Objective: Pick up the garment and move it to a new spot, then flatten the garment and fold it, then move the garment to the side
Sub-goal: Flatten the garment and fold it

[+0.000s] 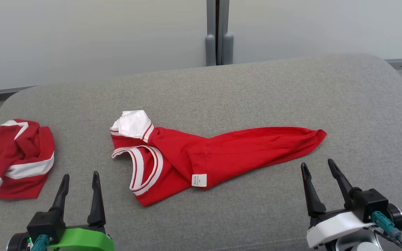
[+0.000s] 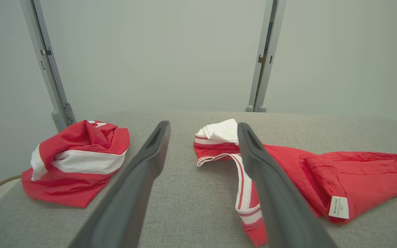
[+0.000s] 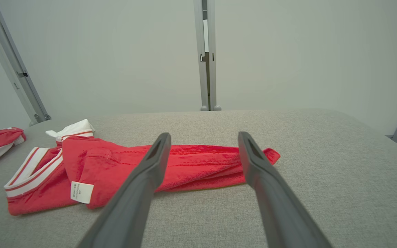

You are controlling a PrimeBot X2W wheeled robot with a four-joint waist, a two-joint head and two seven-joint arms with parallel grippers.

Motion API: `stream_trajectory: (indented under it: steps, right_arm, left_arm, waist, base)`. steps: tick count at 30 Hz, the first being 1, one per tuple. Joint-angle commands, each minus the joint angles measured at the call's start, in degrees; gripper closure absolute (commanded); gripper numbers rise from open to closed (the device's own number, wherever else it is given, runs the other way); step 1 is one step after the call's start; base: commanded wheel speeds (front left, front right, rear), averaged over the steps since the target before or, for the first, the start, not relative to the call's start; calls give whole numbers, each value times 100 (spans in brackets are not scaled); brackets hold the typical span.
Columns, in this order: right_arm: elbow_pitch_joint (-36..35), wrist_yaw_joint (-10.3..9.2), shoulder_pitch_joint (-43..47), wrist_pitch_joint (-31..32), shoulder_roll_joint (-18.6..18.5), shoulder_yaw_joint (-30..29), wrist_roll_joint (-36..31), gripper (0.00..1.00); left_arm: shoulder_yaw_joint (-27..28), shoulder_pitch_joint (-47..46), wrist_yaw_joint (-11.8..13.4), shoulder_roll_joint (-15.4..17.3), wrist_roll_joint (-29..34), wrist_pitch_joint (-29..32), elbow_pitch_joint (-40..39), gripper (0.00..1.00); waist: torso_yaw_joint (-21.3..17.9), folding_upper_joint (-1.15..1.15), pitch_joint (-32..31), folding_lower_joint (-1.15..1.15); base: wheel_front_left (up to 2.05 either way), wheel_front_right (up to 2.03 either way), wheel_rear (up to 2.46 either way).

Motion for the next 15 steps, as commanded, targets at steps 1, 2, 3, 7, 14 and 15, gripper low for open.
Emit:
stream_trajectory:
  steps: [1, 2, 3, 7, 14, 15]
  right_arm:
    - [-30, -1, 64, 27, -20, 4, 25, 0]
    - [-36, -1, 64, 27, -20, 6, 30, 0]
    - [-42, -1, 66, 28, -20, 11, 30, 0]
    - [-22, -1, 64, 23, -20, 17, 43, 0]
    - [-8, -1, 79, 28, -20, -15, 65, 0]
    - [-6, -1, 82, 28, -20, -17, 68, 0]
  left_arm:
    - [34, 24, -42, -39, 78, -4, 44, 0]
    - [44, 16, -43, -58, 100, -4, 55, 0]
    - [55, 12, -59, -70, 108, -4, 66, 0]
    - [92, -35, -147, -115, 152, -4, 161, 0]
    - [116, -111, -238, -161, 208, -4, 230, 0]
    - [120, -114, -250, -167, 211, -4, 239, 0]
  waist:
    - [2, 0, 6, 0]
    - [3, 0, 6, 0]
    - [2, 0, 7, 0]
    - [-1, 0, 15, 0]
    - [51, 0, 23, 0]
    - [67, 0, 26, 0]
  base:
    - [0, 0, 0]
    - [0, 0, 0]
    - [0, 0, 0]
    - [0, 0, 0]
    - [0, 0, 0]
    - [0, 0, 0]
